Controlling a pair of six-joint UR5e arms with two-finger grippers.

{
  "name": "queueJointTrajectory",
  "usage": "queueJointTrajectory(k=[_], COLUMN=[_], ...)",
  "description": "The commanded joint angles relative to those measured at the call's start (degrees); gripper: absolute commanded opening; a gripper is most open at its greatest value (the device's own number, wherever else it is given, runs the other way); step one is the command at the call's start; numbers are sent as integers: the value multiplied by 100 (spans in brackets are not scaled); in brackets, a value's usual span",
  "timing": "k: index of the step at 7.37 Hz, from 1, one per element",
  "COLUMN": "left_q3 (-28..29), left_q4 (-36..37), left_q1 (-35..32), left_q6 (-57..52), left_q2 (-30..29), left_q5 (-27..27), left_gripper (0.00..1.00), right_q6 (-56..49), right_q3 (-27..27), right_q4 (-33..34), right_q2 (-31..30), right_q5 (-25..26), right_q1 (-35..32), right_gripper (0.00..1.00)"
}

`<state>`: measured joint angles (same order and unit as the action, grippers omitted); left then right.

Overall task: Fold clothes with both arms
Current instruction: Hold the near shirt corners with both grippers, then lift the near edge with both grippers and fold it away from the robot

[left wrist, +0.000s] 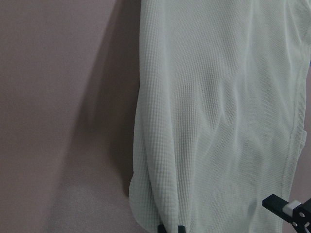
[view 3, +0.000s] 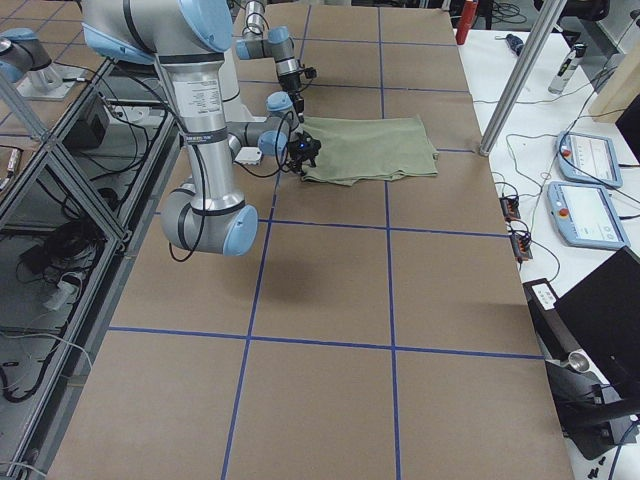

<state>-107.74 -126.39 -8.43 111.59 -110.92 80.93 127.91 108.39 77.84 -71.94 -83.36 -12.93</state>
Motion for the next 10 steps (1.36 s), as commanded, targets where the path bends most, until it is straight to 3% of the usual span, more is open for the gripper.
queueJointTrajectory(k=[1,2,5,7,9,10], left_q3=[-2,-10,-219,-1017,-2184,-2651], left_q4=[0,0,35,436,1533,2147], left_q1=[8,8,-10,-412,-563,-685], left_q6=[-6,-6,-84,-372,-384,-384], left_q2=[0,0,17,114,141,123], left_q5=[-7,2,176,1175,1704,1864], left_gripper=[0,0,0,0,0,0], right_q6=[286,356,770,752,770,761], right_q3=[-11,-11,198,1528,2760,3001], right_q4=[3,3,108,1402,3026,3618], right_q2=[109,154,242,242,757,1161], right_q5=[100,100,91,-49,-460,-567], right_q1=[-8,-25,-113,-96,-61,-87], right_gripper=[17,0,0,0,0,0])
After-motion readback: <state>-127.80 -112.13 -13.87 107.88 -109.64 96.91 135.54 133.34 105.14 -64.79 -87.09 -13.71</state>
